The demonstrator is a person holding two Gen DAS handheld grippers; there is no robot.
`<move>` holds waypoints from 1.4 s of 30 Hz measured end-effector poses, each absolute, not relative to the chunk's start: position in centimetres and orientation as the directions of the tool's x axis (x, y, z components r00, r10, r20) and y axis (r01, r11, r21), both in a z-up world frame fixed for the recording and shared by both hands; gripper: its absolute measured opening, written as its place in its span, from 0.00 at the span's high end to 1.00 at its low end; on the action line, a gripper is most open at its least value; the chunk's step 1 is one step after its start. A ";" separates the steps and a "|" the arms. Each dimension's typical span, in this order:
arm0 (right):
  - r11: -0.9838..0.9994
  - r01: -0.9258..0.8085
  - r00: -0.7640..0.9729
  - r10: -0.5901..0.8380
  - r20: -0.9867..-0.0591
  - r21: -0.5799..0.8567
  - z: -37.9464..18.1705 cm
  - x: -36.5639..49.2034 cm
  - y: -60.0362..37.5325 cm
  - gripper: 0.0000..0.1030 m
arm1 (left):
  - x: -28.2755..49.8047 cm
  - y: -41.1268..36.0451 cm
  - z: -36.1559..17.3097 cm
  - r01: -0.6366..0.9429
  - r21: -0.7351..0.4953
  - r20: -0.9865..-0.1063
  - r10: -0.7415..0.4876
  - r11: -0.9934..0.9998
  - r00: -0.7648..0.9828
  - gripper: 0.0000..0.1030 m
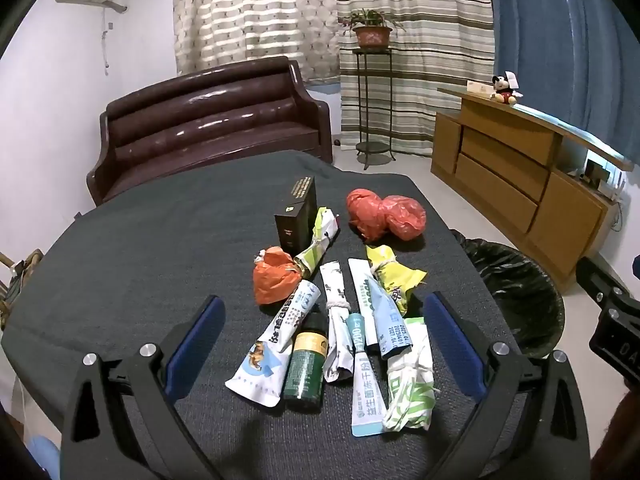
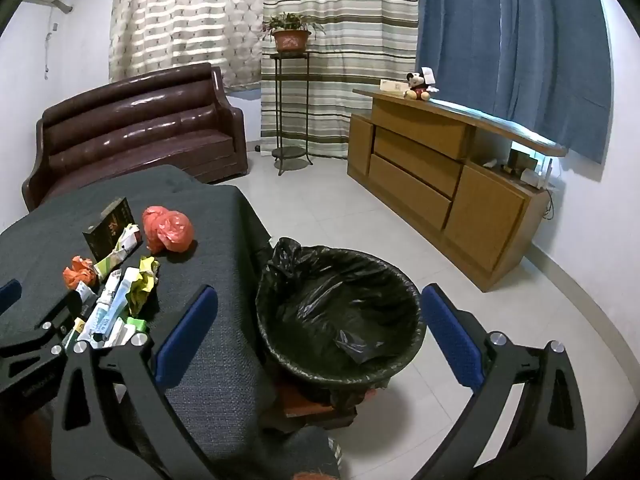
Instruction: Collect trash
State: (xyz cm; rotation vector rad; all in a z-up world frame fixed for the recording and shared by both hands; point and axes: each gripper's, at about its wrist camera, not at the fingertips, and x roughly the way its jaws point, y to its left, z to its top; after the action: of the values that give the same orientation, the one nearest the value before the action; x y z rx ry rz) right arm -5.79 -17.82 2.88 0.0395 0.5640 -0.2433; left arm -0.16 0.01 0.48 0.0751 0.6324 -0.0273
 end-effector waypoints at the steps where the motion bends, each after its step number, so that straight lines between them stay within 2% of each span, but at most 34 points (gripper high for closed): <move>1: 0.971 0.239 0.817 -0.218 -0.534 -0.030 2.9 -5.8 -17.8 0.04 | -0.2 0.0 0.5 0.047 0.062 -0.591 -0.002 0.997 0.807 0.06; 42: 0.970 0.240 0.817 -0.218 -0.534 -0.030 2.9 -5.8 -17.9 0.04 | -0.3 0.0 0.5 0.033 0.059 -0.589 0.008 0.998 0.808 0.06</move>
State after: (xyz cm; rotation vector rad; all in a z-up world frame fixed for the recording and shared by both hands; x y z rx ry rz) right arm -5.82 -17.85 2.91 0.0395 0.5641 -0.2440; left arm -0.27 -0.01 0.54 0.0672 0.6303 -0.0138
